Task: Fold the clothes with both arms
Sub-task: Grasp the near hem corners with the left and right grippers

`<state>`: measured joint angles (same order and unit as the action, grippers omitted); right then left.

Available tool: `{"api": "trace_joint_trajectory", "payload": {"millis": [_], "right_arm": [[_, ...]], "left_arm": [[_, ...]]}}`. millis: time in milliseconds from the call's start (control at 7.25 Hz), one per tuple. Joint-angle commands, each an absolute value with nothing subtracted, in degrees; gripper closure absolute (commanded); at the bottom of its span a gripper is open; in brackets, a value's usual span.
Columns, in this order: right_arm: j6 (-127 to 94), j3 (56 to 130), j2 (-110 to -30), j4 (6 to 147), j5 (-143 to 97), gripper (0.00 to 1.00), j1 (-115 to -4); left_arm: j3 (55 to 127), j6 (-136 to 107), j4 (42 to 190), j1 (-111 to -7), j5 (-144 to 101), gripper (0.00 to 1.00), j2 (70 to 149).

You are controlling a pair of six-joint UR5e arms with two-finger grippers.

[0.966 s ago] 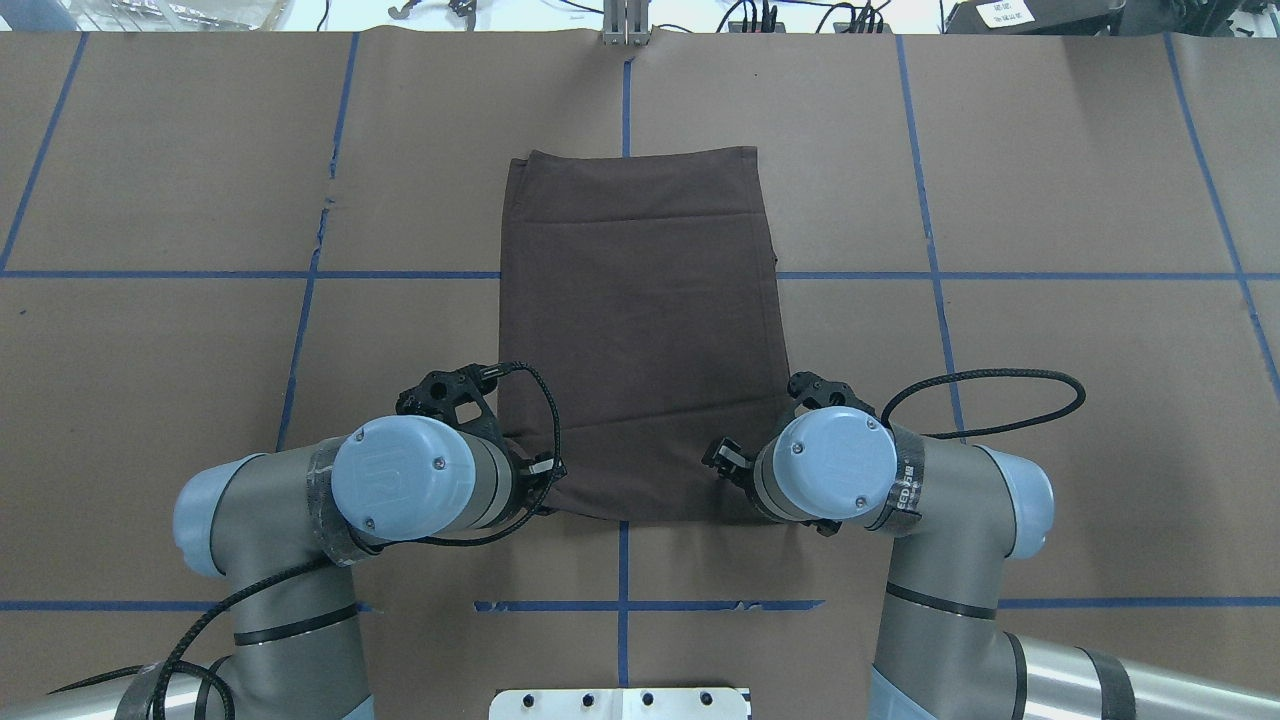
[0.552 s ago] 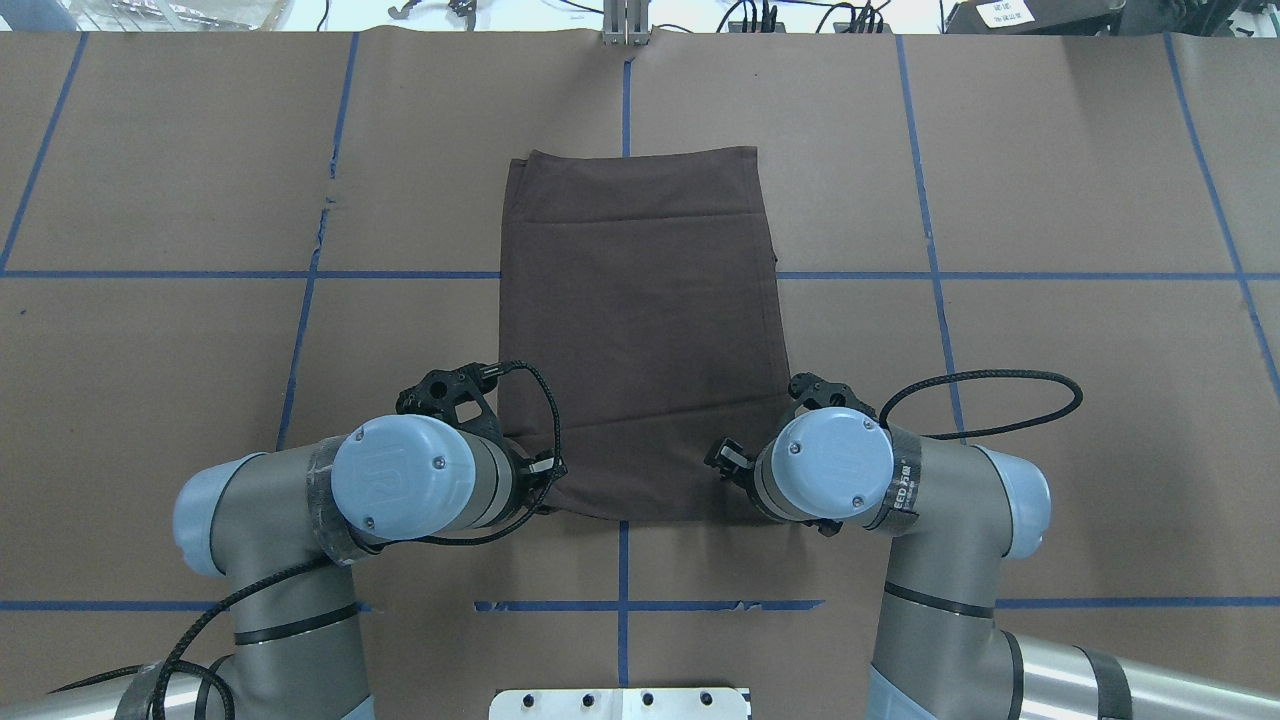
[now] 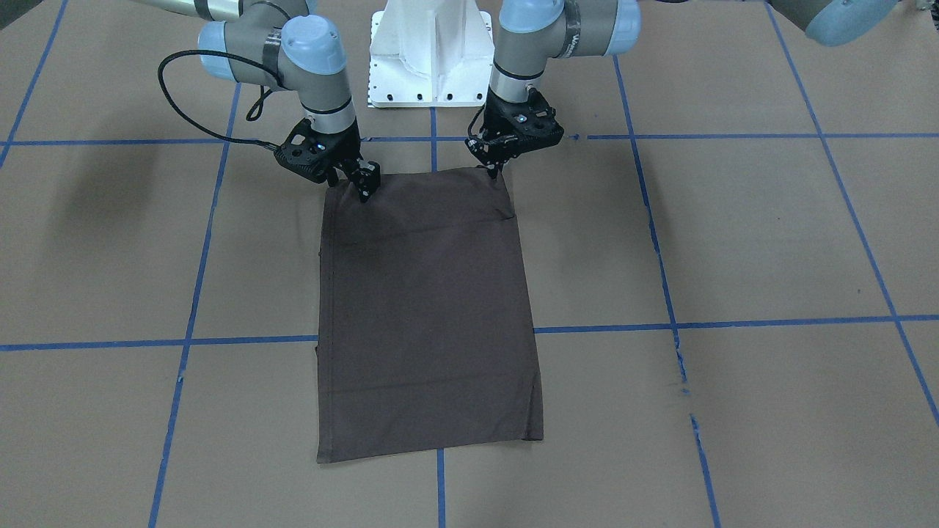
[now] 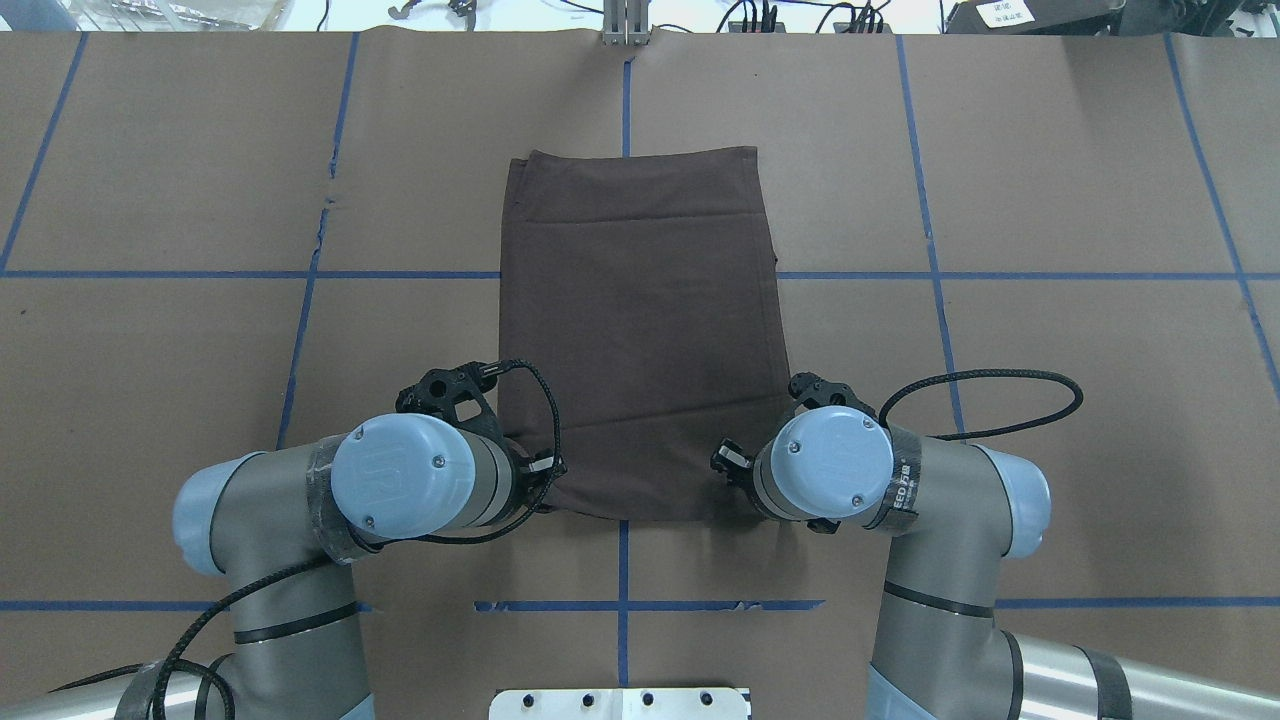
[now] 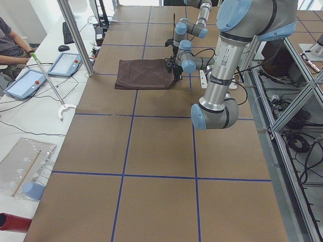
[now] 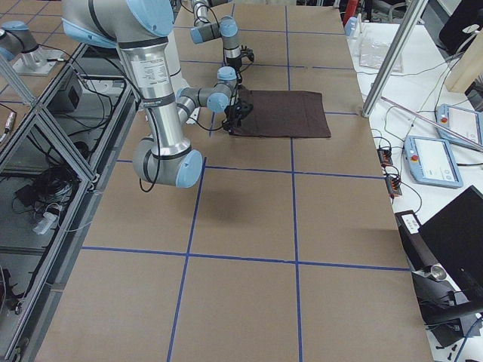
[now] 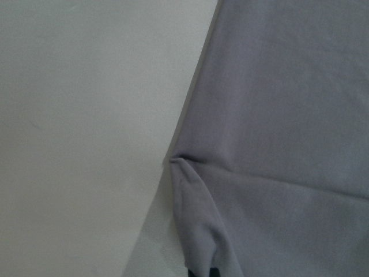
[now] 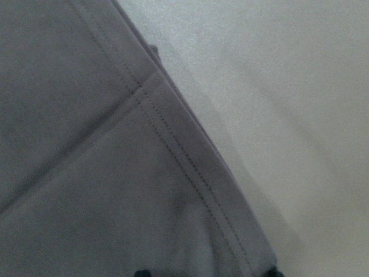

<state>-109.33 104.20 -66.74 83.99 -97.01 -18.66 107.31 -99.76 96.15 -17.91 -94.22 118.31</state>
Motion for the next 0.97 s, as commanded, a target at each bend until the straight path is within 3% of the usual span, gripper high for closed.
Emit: {"api": "trace_joint_trajectory", "payload": {"millis": [0, 828], "right_arm": [[-109.34, 104.5, -65.93, 84.11, -97.03, 1.0, -18.63], [-109.95, 106.25, -64.07, 83.94, -97.56, 1.0, -20.74]], "left_arm": [[107.31, -99.67, 96.15, -17.93, -94.22, 1.0, 118.3], [108.01, -99.67, 96.15, -18.02, -94.31, 1.0, 117.95]]}}
